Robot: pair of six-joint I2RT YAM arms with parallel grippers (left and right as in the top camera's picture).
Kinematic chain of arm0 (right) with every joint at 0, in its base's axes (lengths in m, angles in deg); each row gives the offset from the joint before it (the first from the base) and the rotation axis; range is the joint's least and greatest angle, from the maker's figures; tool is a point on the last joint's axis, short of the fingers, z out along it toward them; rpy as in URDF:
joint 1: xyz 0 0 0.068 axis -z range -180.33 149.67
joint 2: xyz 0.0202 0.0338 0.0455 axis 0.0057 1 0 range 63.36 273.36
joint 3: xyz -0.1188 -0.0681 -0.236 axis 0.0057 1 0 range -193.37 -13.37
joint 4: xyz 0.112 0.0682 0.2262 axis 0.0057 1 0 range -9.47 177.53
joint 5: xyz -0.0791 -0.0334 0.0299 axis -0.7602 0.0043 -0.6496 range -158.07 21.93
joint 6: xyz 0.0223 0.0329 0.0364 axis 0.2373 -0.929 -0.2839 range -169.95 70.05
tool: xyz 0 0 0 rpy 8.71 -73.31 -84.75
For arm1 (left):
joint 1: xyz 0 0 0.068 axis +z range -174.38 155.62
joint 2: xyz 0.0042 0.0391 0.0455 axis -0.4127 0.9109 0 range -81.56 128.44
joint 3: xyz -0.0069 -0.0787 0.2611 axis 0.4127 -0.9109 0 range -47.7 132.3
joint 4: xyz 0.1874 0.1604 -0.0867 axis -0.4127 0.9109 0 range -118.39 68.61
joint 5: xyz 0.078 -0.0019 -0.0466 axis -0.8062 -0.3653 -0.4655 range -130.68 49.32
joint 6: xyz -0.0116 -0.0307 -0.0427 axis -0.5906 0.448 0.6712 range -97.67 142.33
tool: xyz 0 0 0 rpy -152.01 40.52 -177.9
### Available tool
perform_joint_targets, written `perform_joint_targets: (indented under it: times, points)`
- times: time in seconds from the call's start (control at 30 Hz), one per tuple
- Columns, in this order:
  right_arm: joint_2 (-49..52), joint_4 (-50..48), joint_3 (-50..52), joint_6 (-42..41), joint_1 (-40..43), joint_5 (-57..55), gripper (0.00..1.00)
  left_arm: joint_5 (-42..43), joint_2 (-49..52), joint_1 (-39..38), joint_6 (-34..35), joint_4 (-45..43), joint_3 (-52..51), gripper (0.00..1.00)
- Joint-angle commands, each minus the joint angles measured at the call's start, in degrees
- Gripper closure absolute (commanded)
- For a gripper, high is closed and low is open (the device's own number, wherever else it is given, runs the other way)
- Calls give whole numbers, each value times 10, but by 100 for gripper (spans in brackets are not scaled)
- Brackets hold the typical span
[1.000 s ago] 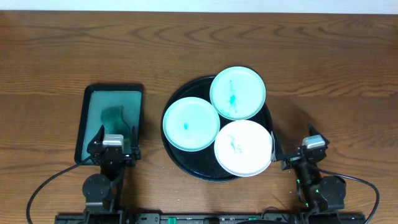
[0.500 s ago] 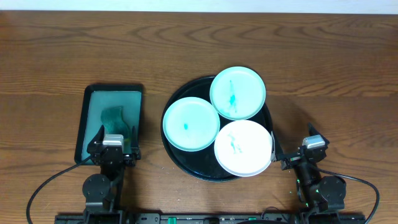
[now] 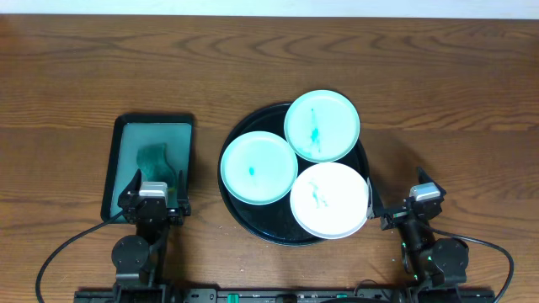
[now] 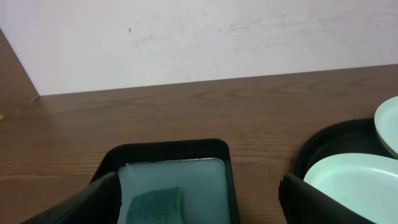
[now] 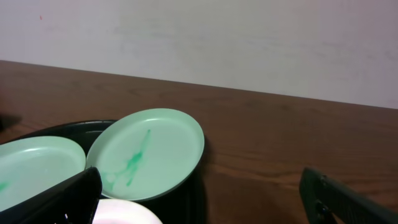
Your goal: Clean dirty plates on tray and stack at the side
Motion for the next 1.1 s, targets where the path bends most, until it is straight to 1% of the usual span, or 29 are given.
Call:
perform_joint_targets:
  times: [0.0, 0.93, 1.0, 1.07]
  points:
    - [-3, 2, 1, 7, -6, -1, 1, 14, -4, 2, -3, 23, -7, 19]
    - [-3, 2, 1, 7, -6, -1, 1, 14, -2, 3, -5, 23, -7, 19]
    - [-3, 2, 1, 7, -6, -1, 1, 14, 0, 2, 1, 23, -7, 19]
    - [-3, 2, 1, 7, -6, -1, 1, 14, 5, 2, 24, 23, -7, 19]
